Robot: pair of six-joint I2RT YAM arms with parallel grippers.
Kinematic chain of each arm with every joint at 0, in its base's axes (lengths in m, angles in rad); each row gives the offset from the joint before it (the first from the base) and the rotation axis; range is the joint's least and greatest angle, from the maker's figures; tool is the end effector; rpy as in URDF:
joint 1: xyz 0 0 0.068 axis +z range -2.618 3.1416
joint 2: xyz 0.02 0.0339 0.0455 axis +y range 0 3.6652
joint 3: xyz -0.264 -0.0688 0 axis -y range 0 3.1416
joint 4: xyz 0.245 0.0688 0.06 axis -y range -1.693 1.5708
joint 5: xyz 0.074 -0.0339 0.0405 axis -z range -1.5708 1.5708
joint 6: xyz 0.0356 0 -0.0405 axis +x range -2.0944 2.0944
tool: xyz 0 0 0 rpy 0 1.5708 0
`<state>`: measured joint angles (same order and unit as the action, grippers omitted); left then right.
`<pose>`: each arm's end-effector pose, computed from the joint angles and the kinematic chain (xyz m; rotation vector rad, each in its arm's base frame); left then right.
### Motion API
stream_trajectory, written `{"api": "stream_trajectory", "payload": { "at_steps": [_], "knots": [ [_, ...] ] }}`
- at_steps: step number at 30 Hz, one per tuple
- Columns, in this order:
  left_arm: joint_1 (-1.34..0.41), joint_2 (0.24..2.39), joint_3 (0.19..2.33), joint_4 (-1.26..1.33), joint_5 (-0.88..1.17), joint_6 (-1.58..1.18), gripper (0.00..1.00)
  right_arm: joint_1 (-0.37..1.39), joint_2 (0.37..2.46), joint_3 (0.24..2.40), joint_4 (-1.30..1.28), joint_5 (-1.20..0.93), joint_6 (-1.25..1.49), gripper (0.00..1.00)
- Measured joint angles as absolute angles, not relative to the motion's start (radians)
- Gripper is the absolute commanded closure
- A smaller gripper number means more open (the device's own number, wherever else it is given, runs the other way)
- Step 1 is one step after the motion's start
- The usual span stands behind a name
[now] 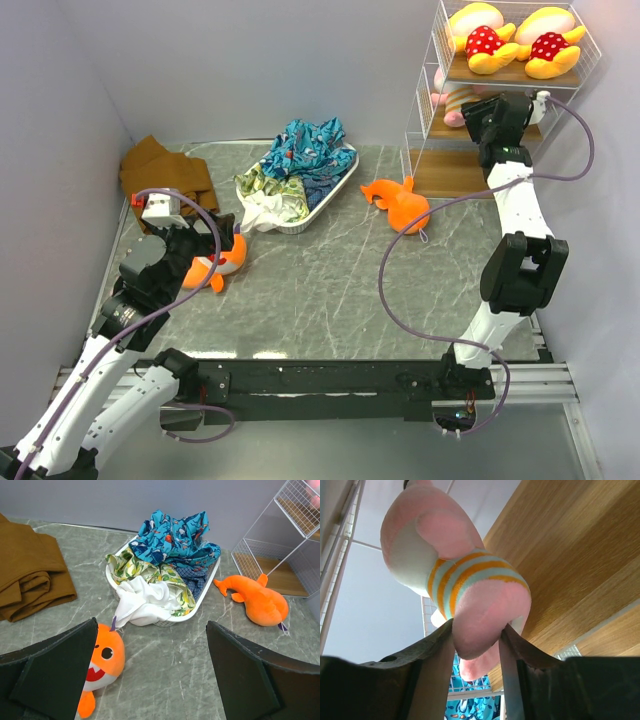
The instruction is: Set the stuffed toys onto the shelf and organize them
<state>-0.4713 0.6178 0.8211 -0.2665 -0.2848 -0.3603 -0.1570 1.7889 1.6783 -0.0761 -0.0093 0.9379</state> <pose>0.1298 -0.0549 0.3678 -0.1288 1.6418 -0.4048 0.4296 -0.0677 0.3835 0.9275 1.5347 0.5734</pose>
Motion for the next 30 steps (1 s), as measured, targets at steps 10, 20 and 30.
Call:
{"api": "stream_trajectory", "payload": {
  "at_steps": [10,20,30],
  "knots": [
    [-0.471,0.618,0.821,-0.266,-0.285,-0.361,0.04,-0.162,1.79,1.685,-0.108,-0.008,0.945,0.63],
    [-0.471,0.619,0.821,-0.267,-0.285,-0.36,0.04,-0.17,1.79,1.682,-0.111,-0.009,0.949,0.64],
    [-0.471,0.619,0.821,-0.266,-0.284,-0.36,0.04,-0.17,1.765,1.658,-0.115,-0.022,0.951,0.64]
  ]
}}
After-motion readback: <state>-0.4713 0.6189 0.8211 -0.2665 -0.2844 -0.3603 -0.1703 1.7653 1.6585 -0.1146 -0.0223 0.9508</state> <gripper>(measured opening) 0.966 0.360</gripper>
